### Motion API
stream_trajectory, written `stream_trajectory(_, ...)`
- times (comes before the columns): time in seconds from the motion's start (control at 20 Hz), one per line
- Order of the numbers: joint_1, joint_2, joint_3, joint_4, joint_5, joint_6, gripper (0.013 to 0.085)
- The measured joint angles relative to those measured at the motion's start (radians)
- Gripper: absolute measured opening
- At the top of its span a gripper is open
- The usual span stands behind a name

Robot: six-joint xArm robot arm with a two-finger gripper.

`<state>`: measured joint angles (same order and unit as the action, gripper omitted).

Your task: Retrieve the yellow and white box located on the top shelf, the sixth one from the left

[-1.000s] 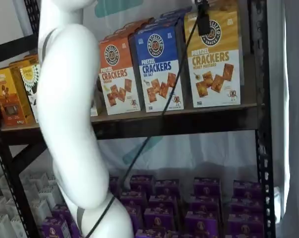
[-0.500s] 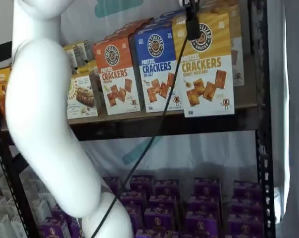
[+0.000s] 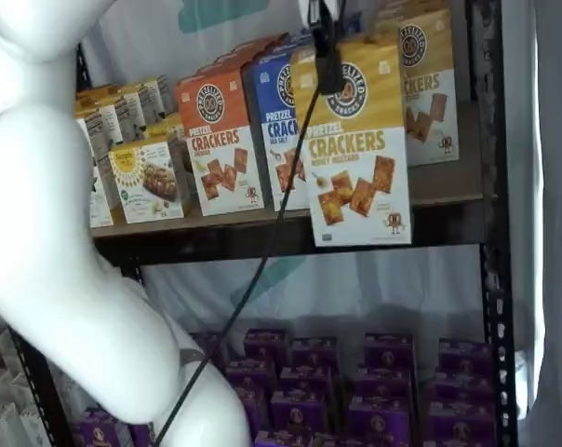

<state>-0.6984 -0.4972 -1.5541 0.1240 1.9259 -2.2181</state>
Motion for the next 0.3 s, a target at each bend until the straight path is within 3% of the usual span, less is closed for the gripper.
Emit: stream_trajectory(0.3, 0.032, -0.046, 0.043, -0.018, 0.014, 0.025, 0.0570)
